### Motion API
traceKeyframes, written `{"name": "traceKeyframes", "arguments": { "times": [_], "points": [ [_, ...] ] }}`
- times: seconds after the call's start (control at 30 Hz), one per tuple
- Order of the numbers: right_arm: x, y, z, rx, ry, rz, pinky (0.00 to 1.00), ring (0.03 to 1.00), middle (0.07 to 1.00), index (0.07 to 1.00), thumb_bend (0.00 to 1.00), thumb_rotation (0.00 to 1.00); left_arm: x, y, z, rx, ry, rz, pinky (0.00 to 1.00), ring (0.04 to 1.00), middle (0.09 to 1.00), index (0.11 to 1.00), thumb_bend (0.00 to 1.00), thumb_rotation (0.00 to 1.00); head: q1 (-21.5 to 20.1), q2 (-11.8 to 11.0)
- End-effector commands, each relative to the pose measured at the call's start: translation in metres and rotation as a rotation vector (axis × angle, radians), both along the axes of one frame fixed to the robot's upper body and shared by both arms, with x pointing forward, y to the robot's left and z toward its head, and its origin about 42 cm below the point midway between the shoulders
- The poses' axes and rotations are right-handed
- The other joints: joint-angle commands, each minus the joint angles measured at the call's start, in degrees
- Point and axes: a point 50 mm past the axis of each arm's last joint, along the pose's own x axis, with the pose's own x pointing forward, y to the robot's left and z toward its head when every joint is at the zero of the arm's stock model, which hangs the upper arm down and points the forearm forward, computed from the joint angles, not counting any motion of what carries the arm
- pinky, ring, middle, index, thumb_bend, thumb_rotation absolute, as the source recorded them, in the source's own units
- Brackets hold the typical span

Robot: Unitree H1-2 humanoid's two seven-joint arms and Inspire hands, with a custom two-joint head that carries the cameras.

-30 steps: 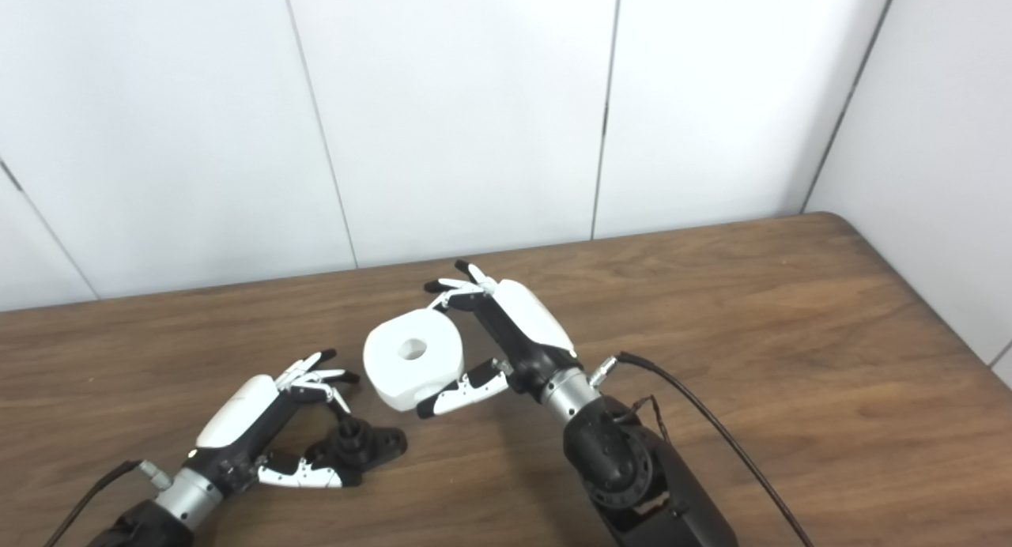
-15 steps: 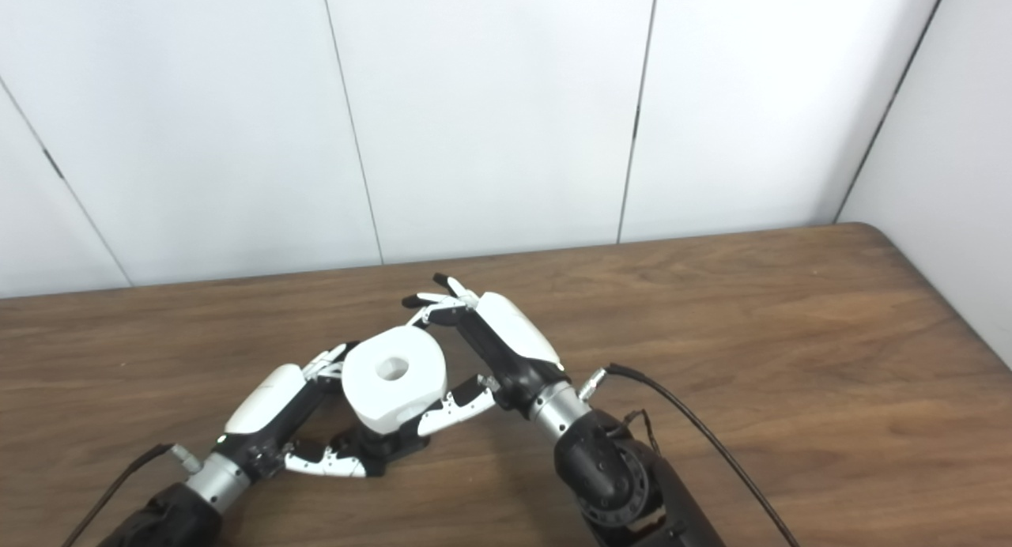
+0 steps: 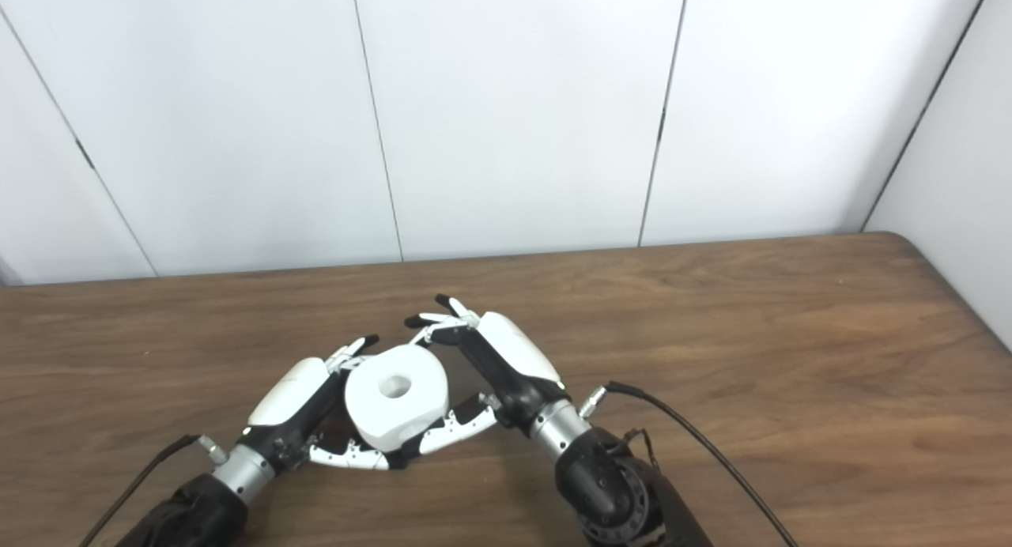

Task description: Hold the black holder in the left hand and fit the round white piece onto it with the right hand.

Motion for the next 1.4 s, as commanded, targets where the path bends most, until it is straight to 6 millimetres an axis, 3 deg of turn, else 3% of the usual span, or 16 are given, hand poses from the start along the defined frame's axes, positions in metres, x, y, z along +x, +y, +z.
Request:
{"name": "traceKeyframes", "arguments": {
  "times": [0.0, 0.5, 1.37],
  "points": [
    [0.005, 0.004, 0.018, 0.026, -0.08, 0.016, 1.0, 1.0, 0.849, 0.484, 0.52, 0.16, -0.003, -0.006, -0.004, 0.051, 0.021, -0.033, 1.0, 1.0, 0.843, 0.482, 0.52, 0.05, 0.14, 0.01],
    [0.016, -0.004, 0.009, 0.023, -0.077, -0.012, 1.0, 1.0, 0.848, 0.484, 0.52, 0.15, -0.008, -0.01, -0.003, 0.038, 0.017, -0.038, 1.0, 1.0, 0.841, 0.482, 0.52, 0.05, 0.61, 0.03],
    [0.022, 0.002, 0.004, 0.04, -0.07, -0.01, 1.0, 0.998, 0.849, 0.484, 0.52, 0.16, -0.012, -0.015, -0.003, 0.032, 0.021, -0.042, 1.0, 1.0, 0.843, 0.482, 0.52, 0.05, 1.91, -0.22]
  ]
}}
